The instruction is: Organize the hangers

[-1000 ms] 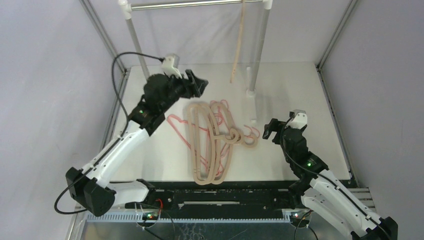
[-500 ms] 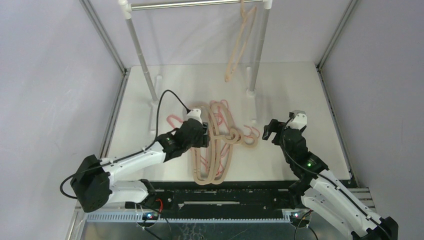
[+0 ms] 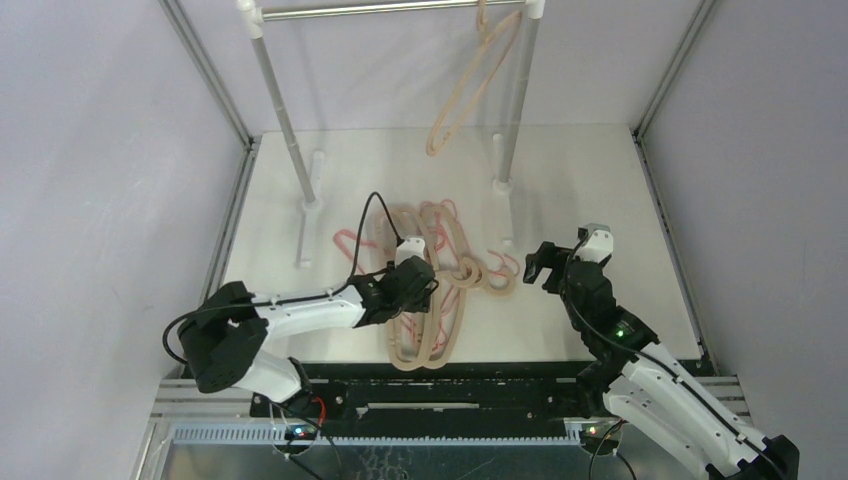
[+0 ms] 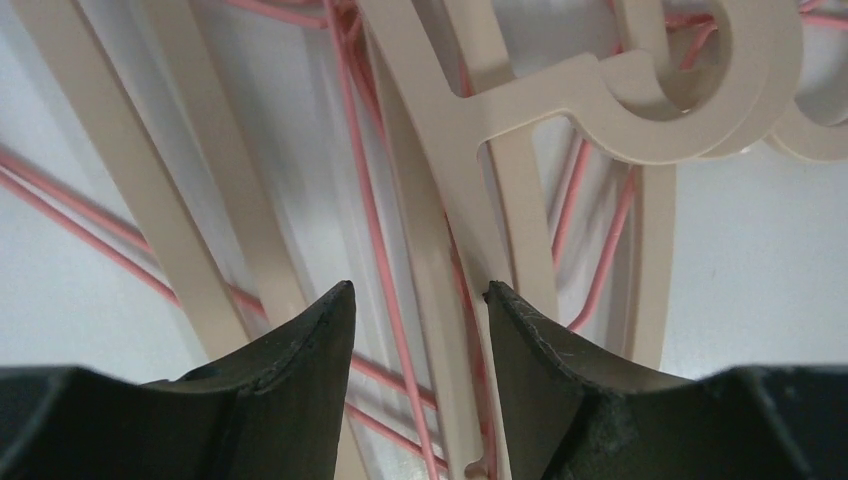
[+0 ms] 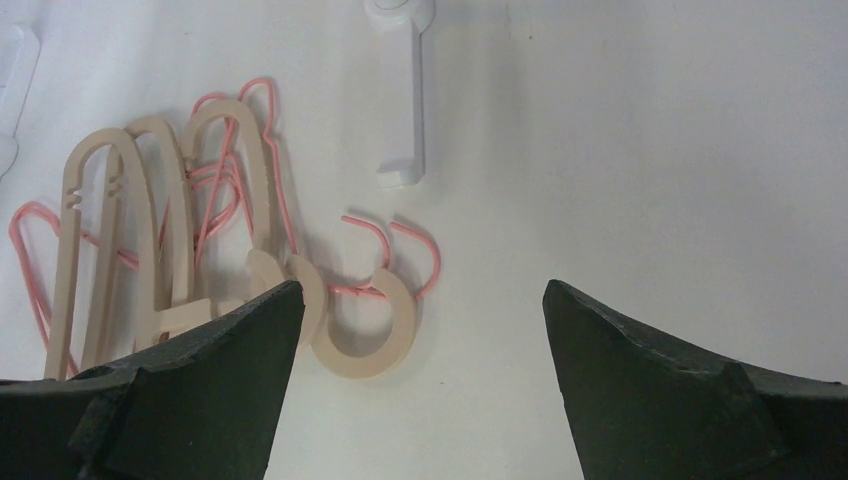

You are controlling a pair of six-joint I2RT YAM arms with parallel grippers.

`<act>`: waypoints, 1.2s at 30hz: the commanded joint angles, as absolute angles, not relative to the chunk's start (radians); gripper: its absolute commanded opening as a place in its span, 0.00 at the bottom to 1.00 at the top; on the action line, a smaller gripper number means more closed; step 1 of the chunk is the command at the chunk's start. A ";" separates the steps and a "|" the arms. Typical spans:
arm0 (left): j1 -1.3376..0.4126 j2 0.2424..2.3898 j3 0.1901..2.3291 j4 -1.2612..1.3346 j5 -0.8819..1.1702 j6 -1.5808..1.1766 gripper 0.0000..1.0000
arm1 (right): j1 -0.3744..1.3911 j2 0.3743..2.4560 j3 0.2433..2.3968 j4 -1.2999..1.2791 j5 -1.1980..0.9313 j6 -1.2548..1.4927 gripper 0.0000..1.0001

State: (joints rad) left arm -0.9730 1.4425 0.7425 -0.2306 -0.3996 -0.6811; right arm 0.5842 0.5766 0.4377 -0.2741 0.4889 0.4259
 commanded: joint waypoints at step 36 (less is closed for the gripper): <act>-1.051 1.571 0.853 -0.202 -0.422 -0.713 0.35 | 0.588 0.577 0.410 -0.242 0.517 0.424 0.98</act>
State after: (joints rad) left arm -1.0454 1.5536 0.8253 -0.2008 -0.3916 -0.7082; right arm 0.5842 0.5777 0.4175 -0.2806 0.4995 0.4252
